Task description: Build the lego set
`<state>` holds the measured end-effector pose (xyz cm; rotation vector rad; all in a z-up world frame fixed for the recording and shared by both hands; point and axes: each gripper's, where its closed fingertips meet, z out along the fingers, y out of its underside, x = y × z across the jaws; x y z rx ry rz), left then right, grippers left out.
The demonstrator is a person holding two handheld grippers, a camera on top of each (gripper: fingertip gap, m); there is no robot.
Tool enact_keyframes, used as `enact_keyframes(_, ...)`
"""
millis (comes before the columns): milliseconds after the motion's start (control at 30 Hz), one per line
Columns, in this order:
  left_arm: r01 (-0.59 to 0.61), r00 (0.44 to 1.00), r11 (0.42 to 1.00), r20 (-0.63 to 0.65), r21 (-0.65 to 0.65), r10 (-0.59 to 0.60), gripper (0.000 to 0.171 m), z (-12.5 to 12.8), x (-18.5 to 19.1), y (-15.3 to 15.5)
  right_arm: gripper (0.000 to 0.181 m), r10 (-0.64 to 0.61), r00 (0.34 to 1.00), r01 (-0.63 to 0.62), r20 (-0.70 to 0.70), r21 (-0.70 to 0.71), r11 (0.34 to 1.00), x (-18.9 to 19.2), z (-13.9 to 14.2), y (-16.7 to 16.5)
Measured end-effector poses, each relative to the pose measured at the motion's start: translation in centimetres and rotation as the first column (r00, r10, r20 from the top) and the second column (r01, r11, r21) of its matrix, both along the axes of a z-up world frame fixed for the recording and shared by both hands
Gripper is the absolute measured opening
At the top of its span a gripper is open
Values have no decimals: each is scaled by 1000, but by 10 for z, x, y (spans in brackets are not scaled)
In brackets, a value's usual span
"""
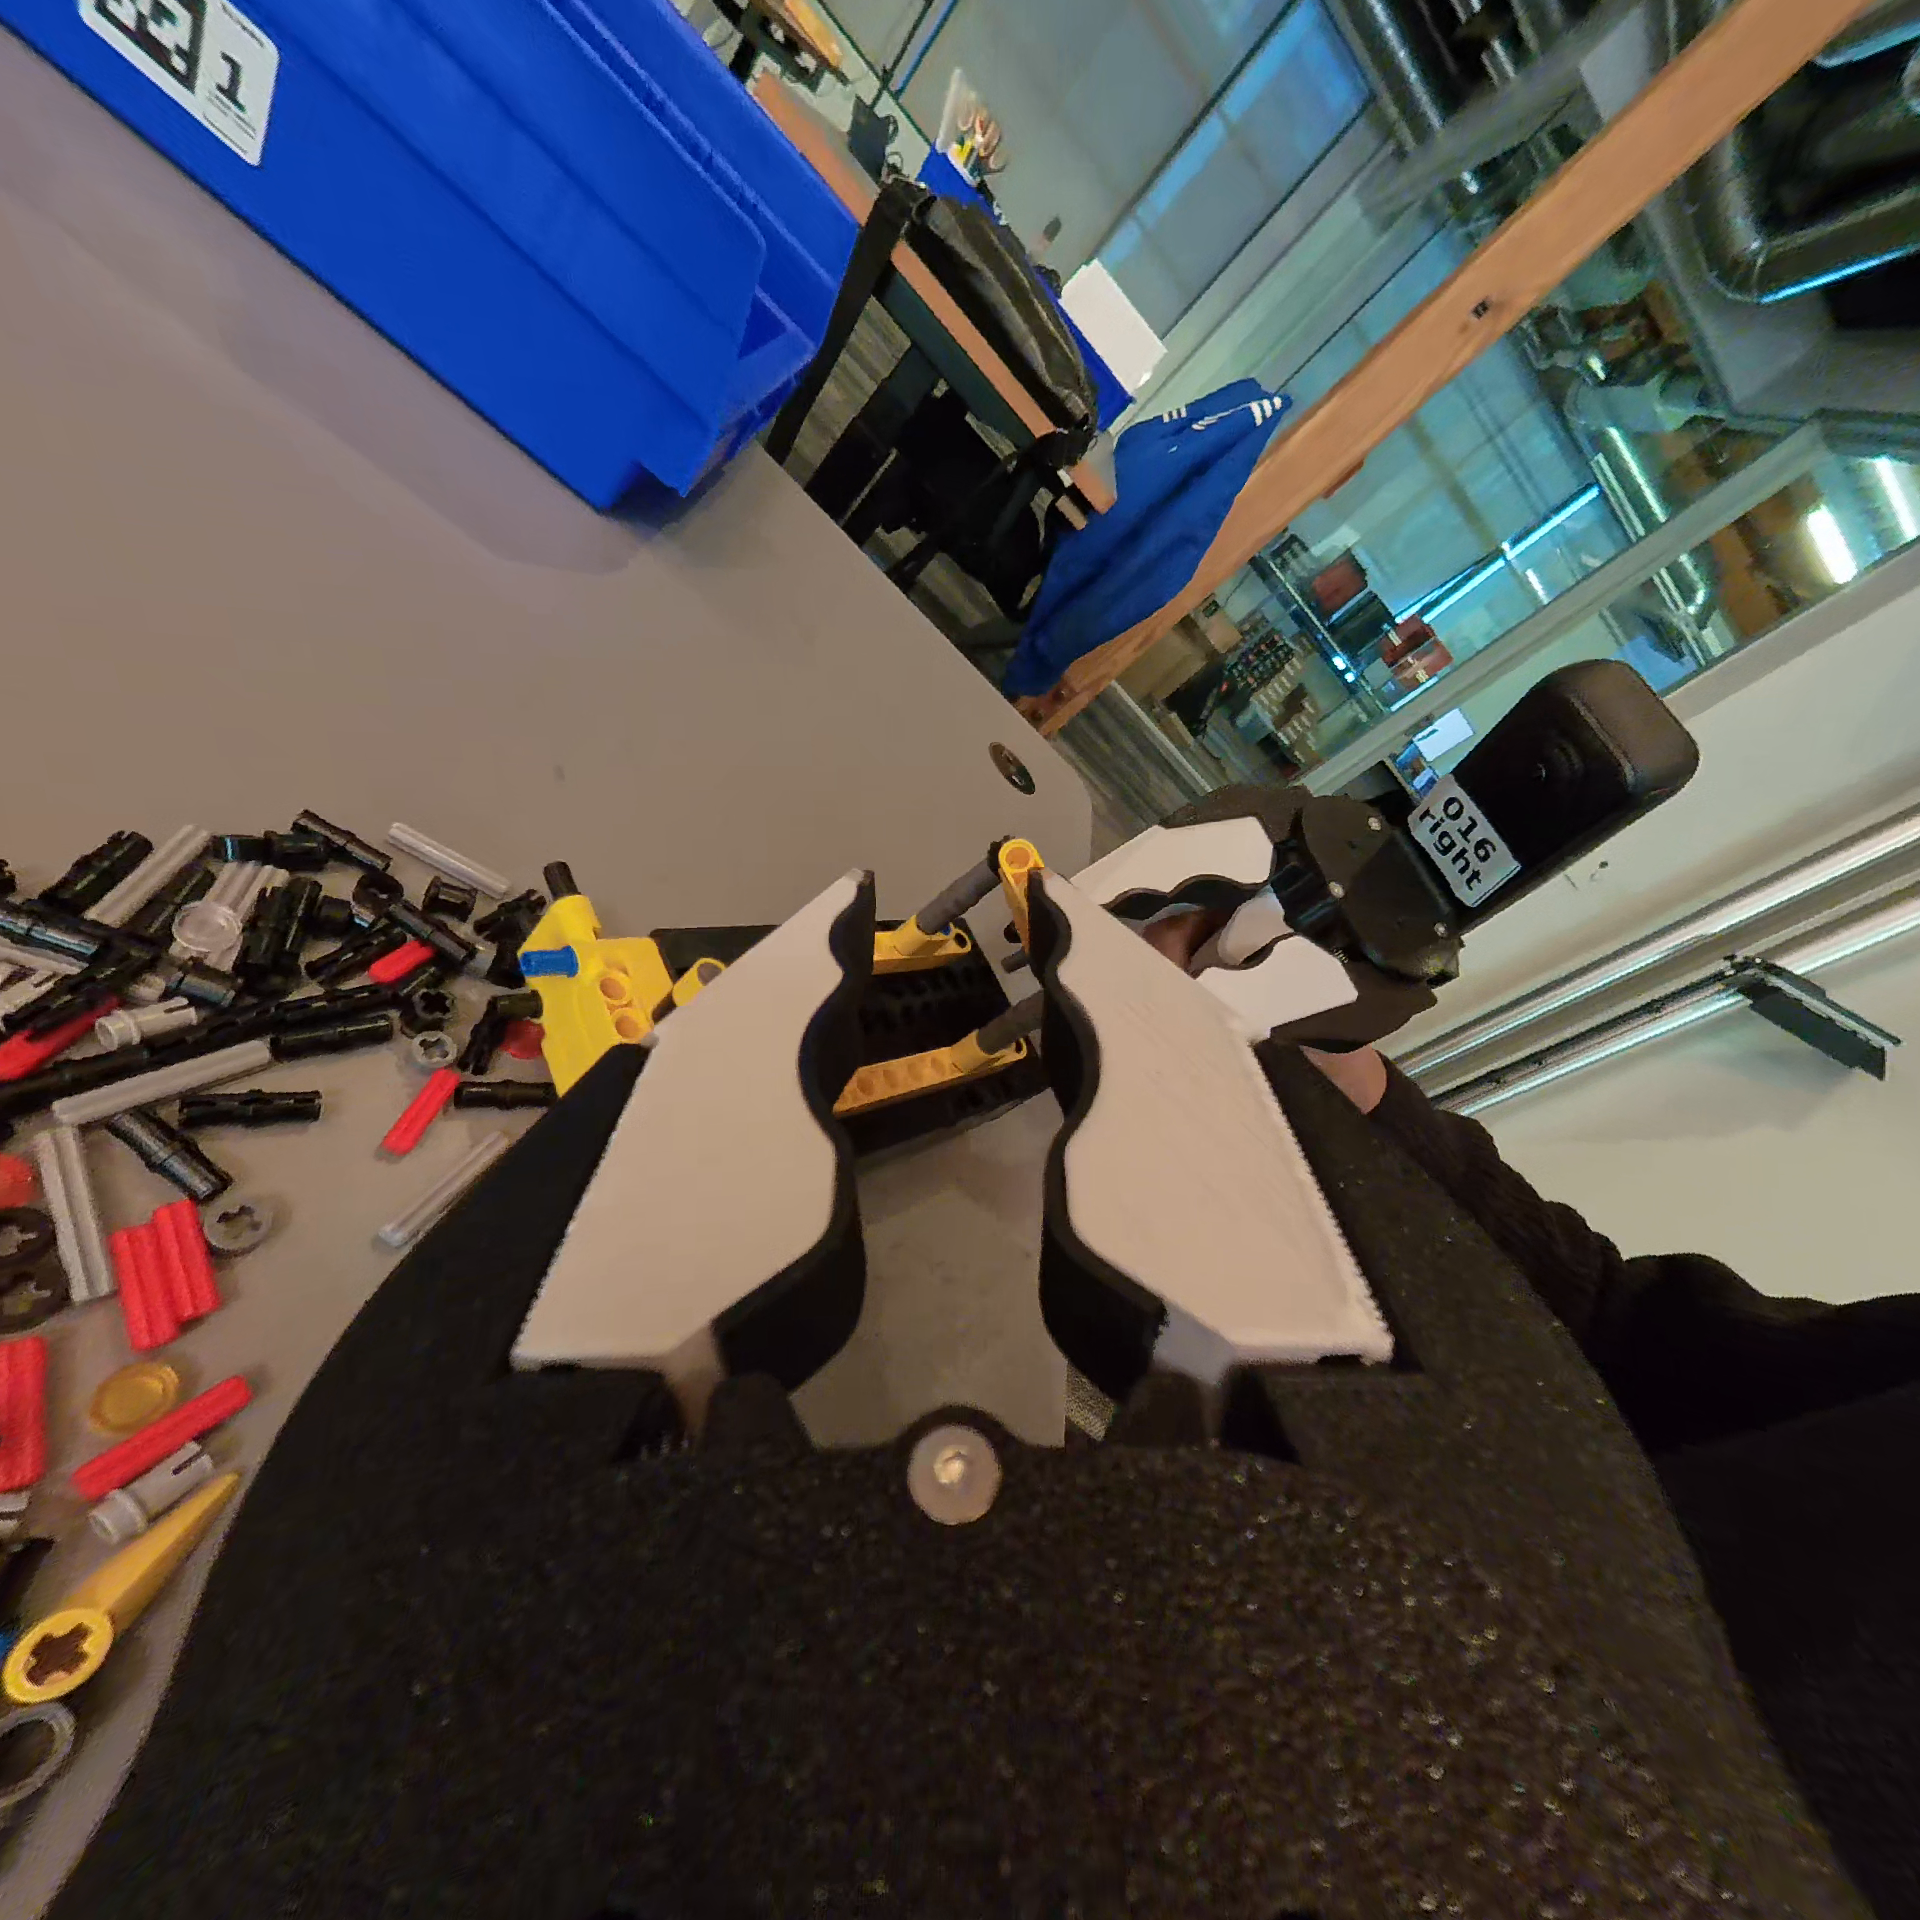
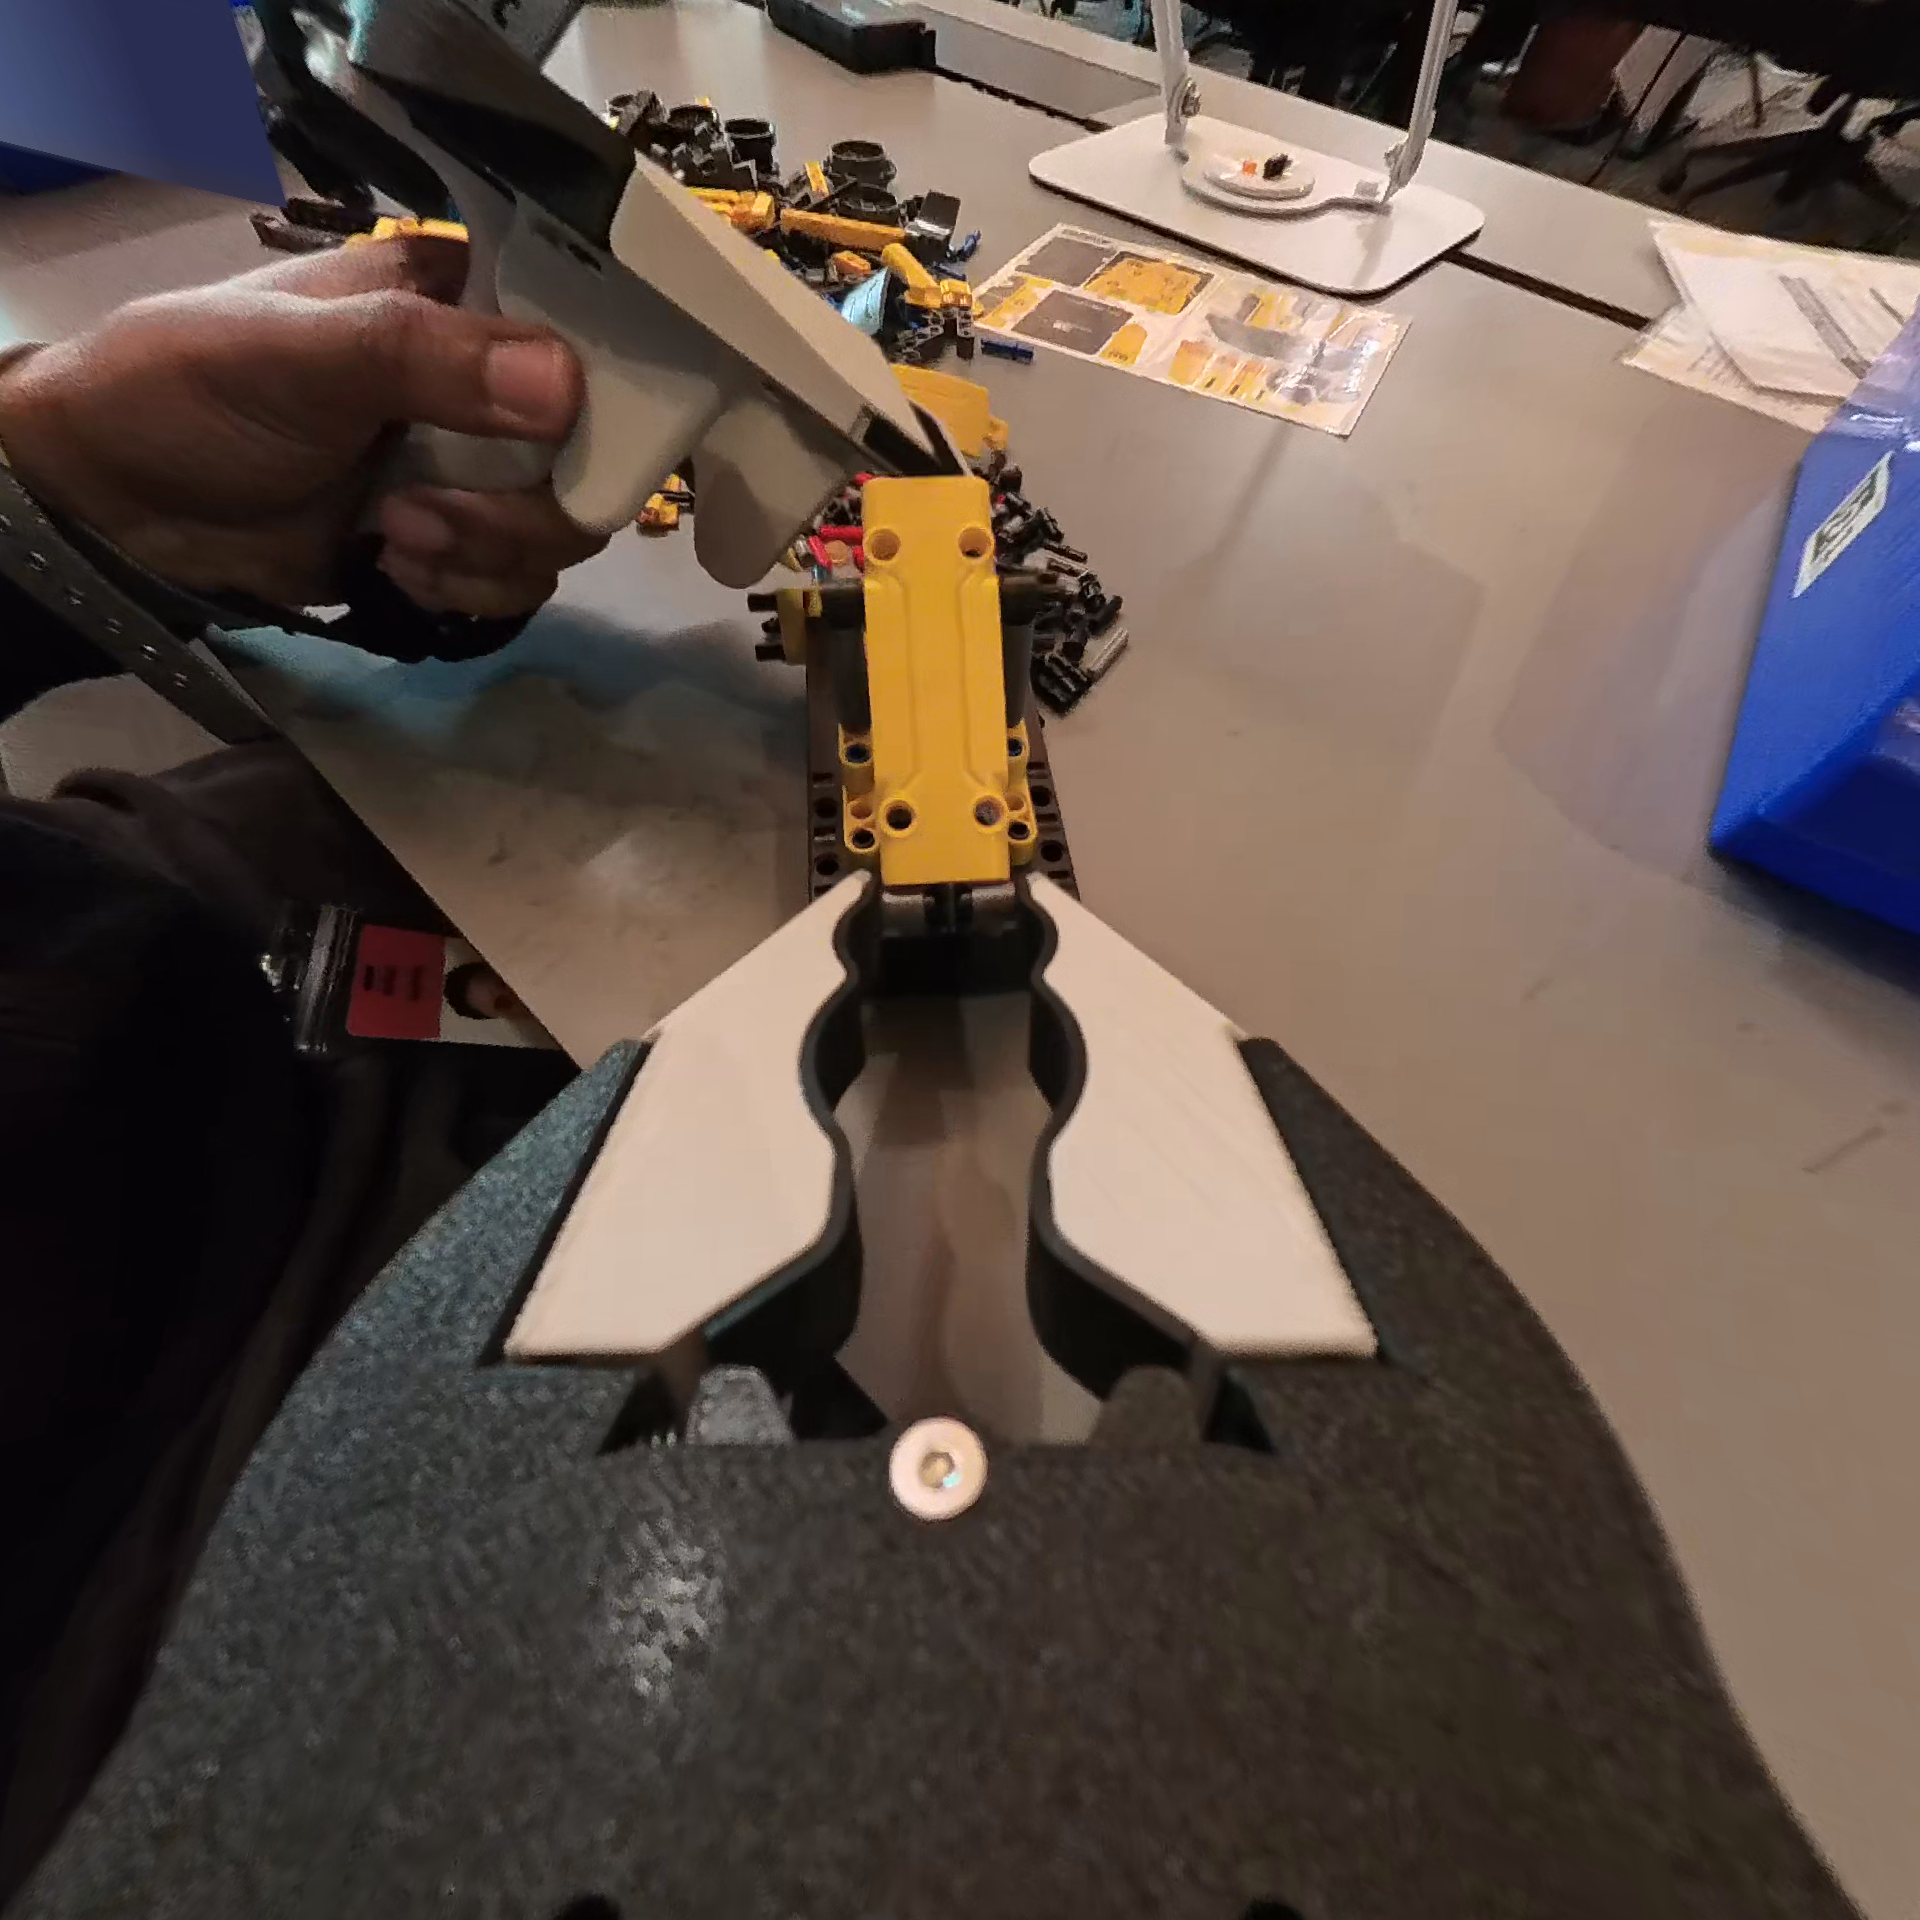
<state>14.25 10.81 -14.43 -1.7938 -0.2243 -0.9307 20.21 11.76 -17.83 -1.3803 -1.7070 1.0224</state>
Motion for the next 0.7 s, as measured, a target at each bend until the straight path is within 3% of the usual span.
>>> enact_keyframes(167,13,1000,1000,12,-12,-13,28,-4,4,0,25,-2,1000,2,17,0,1000,2,-7,0)
enact_keyframes(300,24,999,998,28,56,-25,30,10,10,-1,25,-11,1000,11,25,-9,1000,3,-10,0)
enact_keyframes(433,27,999,1000,-25,3,-27,30,-1,12,2,25,-11,1000,11,8,-11,1000,2,-9,-1)
enact_keyframes(700,32,999,999,16,20,-33,30,-2,13,2,25,-19,1000,19,-17,-26,999,3,-10,0)
